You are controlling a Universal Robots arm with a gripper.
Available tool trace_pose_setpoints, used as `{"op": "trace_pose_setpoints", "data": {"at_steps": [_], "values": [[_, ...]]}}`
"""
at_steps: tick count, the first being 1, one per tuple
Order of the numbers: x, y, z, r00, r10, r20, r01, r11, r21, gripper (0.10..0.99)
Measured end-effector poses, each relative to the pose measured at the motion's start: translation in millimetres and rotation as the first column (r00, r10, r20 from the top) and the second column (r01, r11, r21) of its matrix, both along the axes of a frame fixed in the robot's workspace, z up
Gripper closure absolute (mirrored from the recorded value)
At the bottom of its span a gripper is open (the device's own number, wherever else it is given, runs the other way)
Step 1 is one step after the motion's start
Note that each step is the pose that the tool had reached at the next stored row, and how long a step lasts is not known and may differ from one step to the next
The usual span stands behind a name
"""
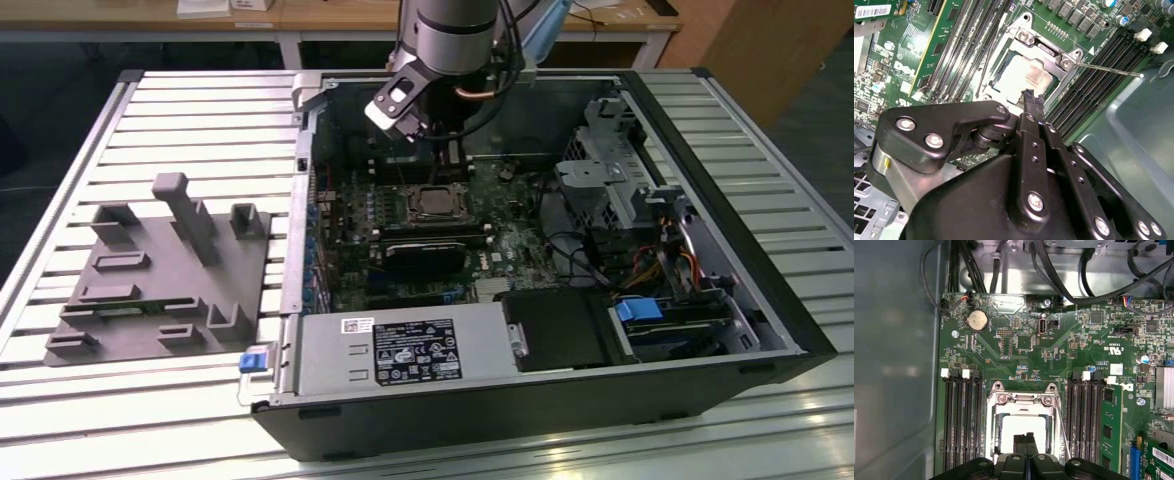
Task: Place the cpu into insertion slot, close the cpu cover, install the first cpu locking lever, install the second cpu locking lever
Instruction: 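Install the first cpu locking lever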
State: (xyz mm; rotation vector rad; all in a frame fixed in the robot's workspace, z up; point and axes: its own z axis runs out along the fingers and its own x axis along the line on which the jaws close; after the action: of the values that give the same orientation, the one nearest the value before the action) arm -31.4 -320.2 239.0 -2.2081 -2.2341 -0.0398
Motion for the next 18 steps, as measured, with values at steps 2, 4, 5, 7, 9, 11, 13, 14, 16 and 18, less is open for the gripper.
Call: {"op": "trace_pose_setpoints", "data": {"at_steps": [2, 4, 5, 7, 9, 11, 13, 14, 16, 18], "values": [[0.0, 0.0, 0.7, 1.0000, 0.000, 0.0000, 0.000, 1.0000, 0.000, 0.980], [0.0, 0.0, 1.3, 1.0000, 0.000, 0.0000, 0.000, 1.0000, 0.000, 0.980], [0.0, 0.0, 1.5, 1.0000, 0.000, 0.0001, 0.000, 1.0000, 0.000, 0.980], [0.0, 0.0, 1.9, 1.0000, 0.000, 0.0001, 0.000, 1.0000, 0.000, 0.980], [0.0, 0.0, 2.5, 1.0000, 0.000, 0.0000, 0.000, 1.0000, 0.000, 0.980], [0.0, 0.0, 3.1, 1.0000, 0.000, 0.0000, 0.000, 1.0000, 0.000, 0.980], [0.0, 0.0, 3.9, 1.0000, 0.000, 0.0000, 0.000, 1.0000, 0.000, 0.980], [0.0, 0.0, 4.3, 1.0000, 0.000, 0.0000, 0.000, 1.0000, 0.000, 0.980], [0.0, 0.0, 4.9, 1.0000, 0.000, 0.0000, 0.000, 1.0000, 0.000, 0.980], [0.0, 0.0, 5.5, 1.0000, 0.000, 0.0000, 0.000, 1.0000, 0.000, 0.980]]}}
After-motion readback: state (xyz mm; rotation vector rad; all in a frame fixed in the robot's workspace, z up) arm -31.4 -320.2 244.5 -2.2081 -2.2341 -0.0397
